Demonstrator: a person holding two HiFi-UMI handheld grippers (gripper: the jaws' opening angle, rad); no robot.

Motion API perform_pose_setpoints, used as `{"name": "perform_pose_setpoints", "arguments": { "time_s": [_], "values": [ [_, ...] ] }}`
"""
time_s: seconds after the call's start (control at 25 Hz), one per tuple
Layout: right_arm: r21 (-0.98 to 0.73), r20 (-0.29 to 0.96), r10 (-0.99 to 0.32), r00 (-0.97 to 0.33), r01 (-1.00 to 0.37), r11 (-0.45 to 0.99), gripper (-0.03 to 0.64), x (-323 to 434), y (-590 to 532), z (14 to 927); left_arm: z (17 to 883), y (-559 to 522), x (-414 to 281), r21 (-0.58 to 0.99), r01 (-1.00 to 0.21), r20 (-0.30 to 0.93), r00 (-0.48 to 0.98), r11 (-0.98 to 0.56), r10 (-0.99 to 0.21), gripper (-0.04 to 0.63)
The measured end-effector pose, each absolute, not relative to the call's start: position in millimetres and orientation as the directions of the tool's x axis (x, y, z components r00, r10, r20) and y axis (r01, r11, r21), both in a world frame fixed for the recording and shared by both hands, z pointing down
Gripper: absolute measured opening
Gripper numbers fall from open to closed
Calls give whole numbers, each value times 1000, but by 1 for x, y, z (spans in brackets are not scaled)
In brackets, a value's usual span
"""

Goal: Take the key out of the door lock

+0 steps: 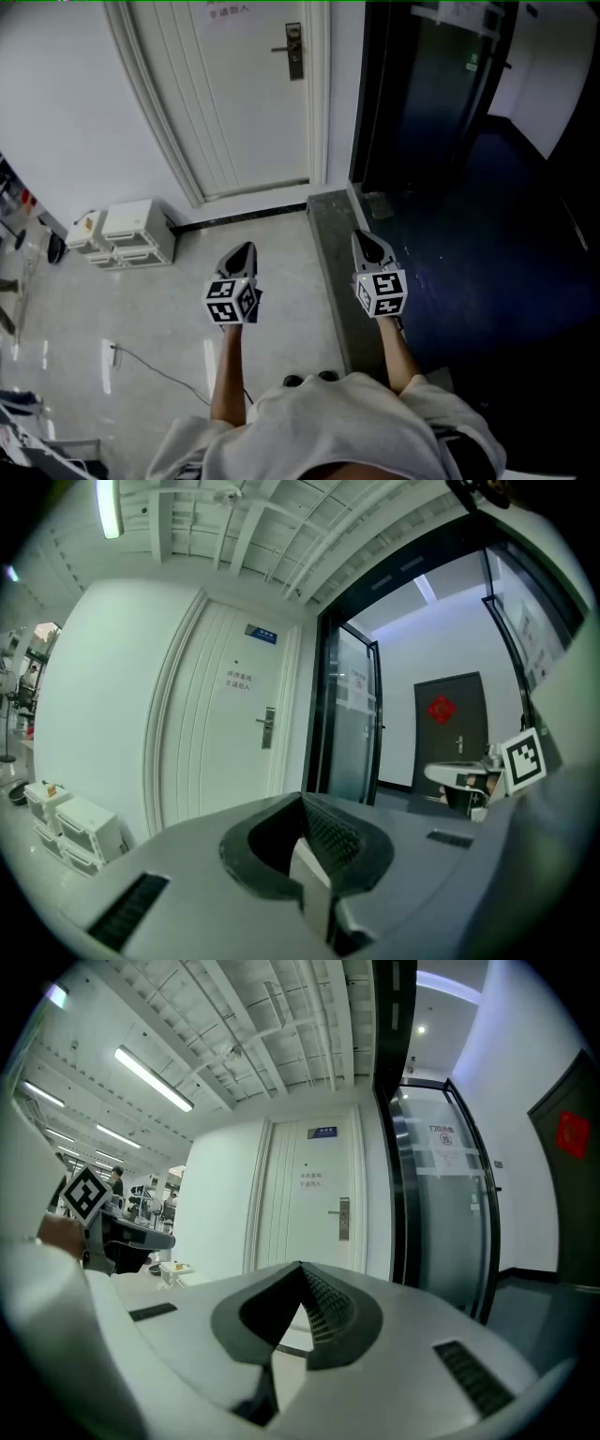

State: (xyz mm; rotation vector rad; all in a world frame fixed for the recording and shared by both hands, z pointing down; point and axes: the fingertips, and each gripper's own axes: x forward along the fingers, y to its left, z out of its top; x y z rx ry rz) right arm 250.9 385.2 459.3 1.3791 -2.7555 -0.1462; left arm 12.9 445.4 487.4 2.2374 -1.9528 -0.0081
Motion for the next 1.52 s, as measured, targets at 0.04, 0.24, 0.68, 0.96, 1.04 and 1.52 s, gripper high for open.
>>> {"name": "perform_pose_setpoints", "arguments": {
  "time_s": [0.04, 0.24, 0.68, 0.96, 1.04, 1.52],
  "values": [
    [112, 8, -799, -601, -794, 598, 23, 251, 385, 459, 487, 445, 13, 131, -983, 109, 141, -126, -984, 18],
    [129, -1, -795, -606, -789, 601, 23, 257, 380, 456, 484, 440, 21, 130, -984, 106, 138, -124, -985, 18],
    [130, 2, -765, -643, -759, 638, 23, 273, 355, 463, 498, 422, 50, 146, -985, 113, 113, -96, -987, 18],
    [109, 12, -754, -657, -749, 654, 23, 275, 336, 469, 511, 406, 57, 147, -986, 144, 100, -78, -985, 18],
    [106, 16, -754, -657, -748, 655, 23, 275, 329, 471, 513, 399, 57, 144, -986, 147, 101, -80, -984, 18],
    [116, 34, -762, -646, -755, 645, 23, 240, 256, 487, 533, 322, 26, 124, -987, 163, 120, -100, -979, 18]
  ]
}}
